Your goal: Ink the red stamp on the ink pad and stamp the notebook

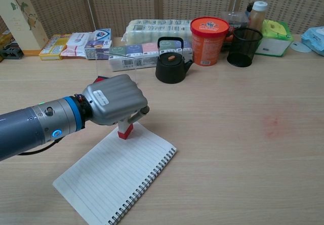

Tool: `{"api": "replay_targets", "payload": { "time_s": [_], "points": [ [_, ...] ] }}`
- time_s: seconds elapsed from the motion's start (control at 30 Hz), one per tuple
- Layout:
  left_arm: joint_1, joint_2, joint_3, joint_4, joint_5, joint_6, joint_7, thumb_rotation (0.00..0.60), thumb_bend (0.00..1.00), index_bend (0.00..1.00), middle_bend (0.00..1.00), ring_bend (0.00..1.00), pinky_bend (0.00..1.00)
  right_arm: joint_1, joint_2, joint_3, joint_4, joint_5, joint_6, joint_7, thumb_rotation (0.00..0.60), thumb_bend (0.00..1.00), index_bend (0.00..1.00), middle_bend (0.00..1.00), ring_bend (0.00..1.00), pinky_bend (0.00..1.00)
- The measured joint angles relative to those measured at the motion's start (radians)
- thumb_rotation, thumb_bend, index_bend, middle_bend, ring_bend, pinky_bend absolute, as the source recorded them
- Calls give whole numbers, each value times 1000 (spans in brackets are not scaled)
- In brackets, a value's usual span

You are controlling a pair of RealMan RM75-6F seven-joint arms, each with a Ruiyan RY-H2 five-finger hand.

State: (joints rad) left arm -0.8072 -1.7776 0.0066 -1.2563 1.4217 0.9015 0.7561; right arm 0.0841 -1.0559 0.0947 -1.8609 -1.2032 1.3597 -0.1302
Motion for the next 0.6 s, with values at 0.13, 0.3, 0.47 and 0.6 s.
{"api": "replay_targets", "payload": {
  "time_s": [0.13,0.3,0.47,0.6],
  "points": [
    [1,1,-1,-1,1,2,0,600,386,682,1000,1000,1000,1,0,-1,-1,-1,-1,-1,600,30,0,0,0,0],
    [2,13,-9,-18,7,18,1,600,385,682,1000,1000,1000,1,-1,-2,-1,-1,-2,-2,600,30,0,0,0,0],
    [4,54,-27,-78,20,57,13,600,386,682,1000,1000,1000,1,-1,-4,-3,-6,-1,-3,600,30,0,0,0,0],
    [9,107,-45,-155,27,91,26,600,386,682,1000,1000,1000,0,-1,-6,-6,-11,1,-5,600,30,0,0,0,0]
  ]
}}
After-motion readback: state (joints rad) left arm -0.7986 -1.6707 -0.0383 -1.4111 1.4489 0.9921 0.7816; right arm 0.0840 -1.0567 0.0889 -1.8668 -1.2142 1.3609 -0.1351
